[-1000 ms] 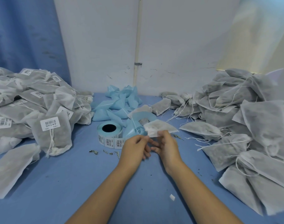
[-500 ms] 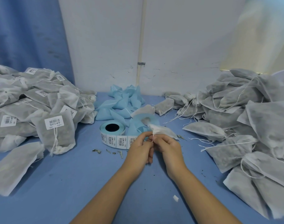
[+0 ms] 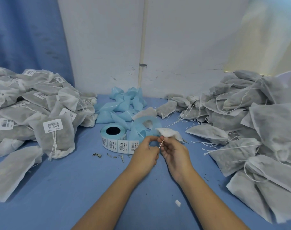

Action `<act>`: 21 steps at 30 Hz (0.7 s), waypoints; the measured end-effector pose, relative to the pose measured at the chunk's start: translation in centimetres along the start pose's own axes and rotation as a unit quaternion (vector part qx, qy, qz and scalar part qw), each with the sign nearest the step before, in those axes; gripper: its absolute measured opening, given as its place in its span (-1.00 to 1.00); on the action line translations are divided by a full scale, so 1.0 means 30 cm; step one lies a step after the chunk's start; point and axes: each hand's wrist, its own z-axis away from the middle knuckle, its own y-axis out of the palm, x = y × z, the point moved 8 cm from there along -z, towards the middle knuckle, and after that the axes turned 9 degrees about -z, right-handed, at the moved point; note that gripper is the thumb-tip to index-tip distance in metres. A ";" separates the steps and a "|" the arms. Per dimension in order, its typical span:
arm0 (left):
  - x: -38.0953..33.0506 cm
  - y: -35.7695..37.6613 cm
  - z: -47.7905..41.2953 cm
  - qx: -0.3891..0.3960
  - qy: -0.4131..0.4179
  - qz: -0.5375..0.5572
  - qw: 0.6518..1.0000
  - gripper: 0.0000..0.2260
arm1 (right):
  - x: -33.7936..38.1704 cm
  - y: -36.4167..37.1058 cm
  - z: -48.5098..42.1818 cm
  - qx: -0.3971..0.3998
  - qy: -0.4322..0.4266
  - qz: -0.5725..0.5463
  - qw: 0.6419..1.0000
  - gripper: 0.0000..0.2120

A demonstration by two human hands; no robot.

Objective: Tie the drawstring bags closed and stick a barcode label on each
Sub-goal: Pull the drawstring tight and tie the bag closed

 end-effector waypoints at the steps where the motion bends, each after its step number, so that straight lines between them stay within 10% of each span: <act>1: -0.002 -0.003 0.003 -0.009 0.018 -0.035 0.999 -0.70 | 0.000 0.001 0.001 0.002 0.002 -0.011 1.000 -0.84; 11: -0.054 -0.109 0.054 -0.169 0.172 -0.391 0.888 -0.84 | 0.046 0.025 0.007 0.043 -0.075 0.171 0.982 -0.83; 21: -0.094 -0.072 0.083 -0.166 0.212 -0.460 0.846 -0.76 | 0.099 0.100 0.074 0.008 -0.293 0.688 0.664 -0.85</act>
